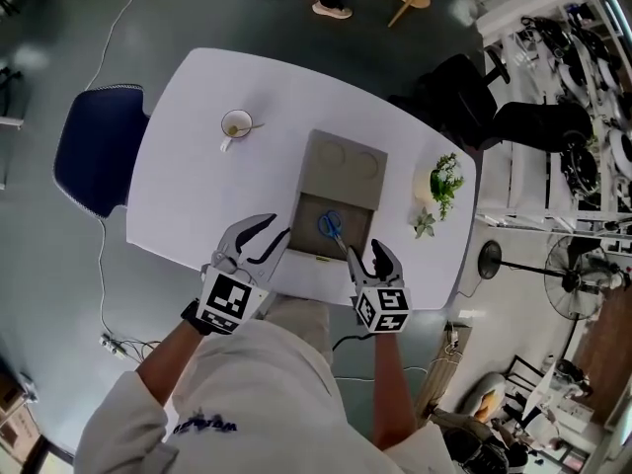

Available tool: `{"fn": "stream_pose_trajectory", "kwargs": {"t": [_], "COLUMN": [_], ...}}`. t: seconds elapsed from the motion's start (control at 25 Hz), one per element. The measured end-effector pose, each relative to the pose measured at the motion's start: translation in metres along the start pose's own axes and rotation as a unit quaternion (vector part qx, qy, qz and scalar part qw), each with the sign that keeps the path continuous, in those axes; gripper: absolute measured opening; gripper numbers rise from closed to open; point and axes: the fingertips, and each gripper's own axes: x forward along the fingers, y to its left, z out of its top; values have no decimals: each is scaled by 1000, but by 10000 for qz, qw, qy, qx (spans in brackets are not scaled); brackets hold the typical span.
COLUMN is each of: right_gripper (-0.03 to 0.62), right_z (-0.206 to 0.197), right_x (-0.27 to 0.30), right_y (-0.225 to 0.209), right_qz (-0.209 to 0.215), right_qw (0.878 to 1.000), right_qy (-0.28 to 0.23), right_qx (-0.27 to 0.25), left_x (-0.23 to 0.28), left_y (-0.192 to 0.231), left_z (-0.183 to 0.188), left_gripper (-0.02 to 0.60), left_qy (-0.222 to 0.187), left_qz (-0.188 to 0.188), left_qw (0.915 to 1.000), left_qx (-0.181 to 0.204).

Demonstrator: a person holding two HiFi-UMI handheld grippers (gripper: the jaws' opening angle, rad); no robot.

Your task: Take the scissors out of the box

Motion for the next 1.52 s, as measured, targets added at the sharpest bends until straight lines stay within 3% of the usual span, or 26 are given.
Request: {"fn": "stream_pose_trajectory", "kwargs": {"t": [0.2,0.36,0.84,1.2,1.52], "right_gripper": [224,216,198,193,187], "right_z": [-8,-21,-54,-76,-102], "right_x": [26,45,87,114,143], "right_y": [-6,-8,-6,6,-3], "right_qz": [126,210,398,518,448], "right_qw": [9996,9987,9941,9836,9744], "right_qy": [224,423,995,1506,1992], "right_qx": [-142,-193,-143,-849,-936], "left_x": [5,4,2,4,2], "left_y": [7,20,33,26,20], "left_z": [-5,-13,-23,-36,-33], "left_gripper": [31,3,2,2,2], "left_qy": [59,147,327,517,547], "left_qz": [166,391,603,552,551], "left_qw": [9998,9989,9972,9963,9961], "left_qx": [-117,-219,-301,-411,-414]}}
